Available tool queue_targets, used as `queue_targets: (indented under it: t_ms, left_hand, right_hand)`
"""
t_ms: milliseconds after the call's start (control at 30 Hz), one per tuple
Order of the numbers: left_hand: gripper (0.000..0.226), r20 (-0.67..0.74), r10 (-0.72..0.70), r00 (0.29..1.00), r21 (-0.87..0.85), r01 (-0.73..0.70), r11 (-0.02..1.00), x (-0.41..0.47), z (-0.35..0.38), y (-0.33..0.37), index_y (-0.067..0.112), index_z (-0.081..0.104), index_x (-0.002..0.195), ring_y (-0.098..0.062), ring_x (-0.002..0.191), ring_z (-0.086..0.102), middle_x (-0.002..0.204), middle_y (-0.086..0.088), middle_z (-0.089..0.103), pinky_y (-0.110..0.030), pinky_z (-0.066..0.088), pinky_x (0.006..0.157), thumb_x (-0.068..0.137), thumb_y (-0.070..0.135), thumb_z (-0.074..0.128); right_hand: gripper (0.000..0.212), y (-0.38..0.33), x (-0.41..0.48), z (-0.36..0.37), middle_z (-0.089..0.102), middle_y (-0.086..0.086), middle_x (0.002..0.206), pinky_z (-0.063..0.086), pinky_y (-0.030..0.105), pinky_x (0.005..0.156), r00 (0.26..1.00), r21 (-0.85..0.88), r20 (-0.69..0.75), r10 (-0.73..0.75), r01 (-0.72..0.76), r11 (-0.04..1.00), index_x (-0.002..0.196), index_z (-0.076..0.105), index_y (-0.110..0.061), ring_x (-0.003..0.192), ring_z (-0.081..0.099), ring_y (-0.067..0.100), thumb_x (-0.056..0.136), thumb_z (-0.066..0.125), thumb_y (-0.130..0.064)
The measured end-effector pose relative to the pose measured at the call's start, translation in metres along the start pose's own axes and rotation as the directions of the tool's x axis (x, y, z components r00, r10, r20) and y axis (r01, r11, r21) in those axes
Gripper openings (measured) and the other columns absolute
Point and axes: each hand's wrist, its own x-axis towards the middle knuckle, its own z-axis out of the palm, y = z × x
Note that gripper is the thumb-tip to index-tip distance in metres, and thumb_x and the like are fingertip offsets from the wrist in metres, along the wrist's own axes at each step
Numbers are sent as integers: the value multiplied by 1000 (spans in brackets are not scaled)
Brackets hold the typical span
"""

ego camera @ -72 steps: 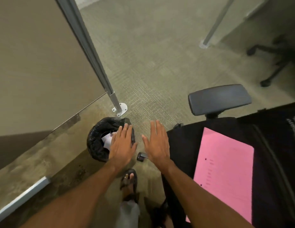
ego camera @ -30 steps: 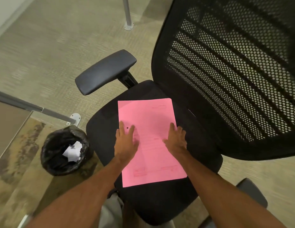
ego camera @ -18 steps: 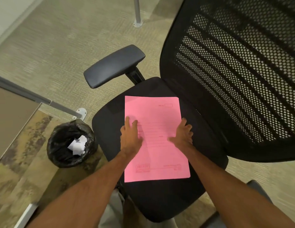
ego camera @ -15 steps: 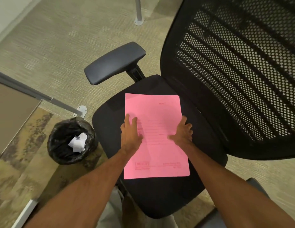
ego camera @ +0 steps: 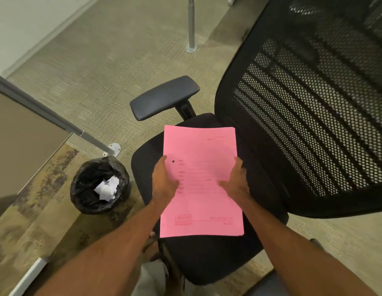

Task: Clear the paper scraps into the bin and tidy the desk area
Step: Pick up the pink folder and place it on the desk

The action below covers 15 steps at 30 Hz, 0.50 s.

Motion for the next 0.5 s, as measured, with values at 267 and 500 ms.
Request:
queue_targets:
  t_ms: [267, 500]
  left_hand:
    - [86, 124, 88, 988, -130, -72, 989, -12, -44, 10, 22, 36, 139, 14, 117, 40, 127, 24, 42, -13, 23, 101, 67, 63, 58]
    - [70, 158, 166, 973, -325, -107, 940, -8, -87, 23, 32, 35, 136, 11, 113, 51, 123, 23, 52, -20, 47, 97, 78, 36, 73]
  right_hand:
    - [89, -16, -34, -26, 40, 13, 140, 38, 55, 105, 997, 193, -44, -64, 71, 979, 147, 18, -22, 129, 41, 30, 78, 69, -2]
    - [81, -51, -61, -52, 47, 9, 138, 40, 51, 106, 988, 235, -105, -117, 139, 962, 145, 25, -25, 126, 46, 27, 80, 68, -6]
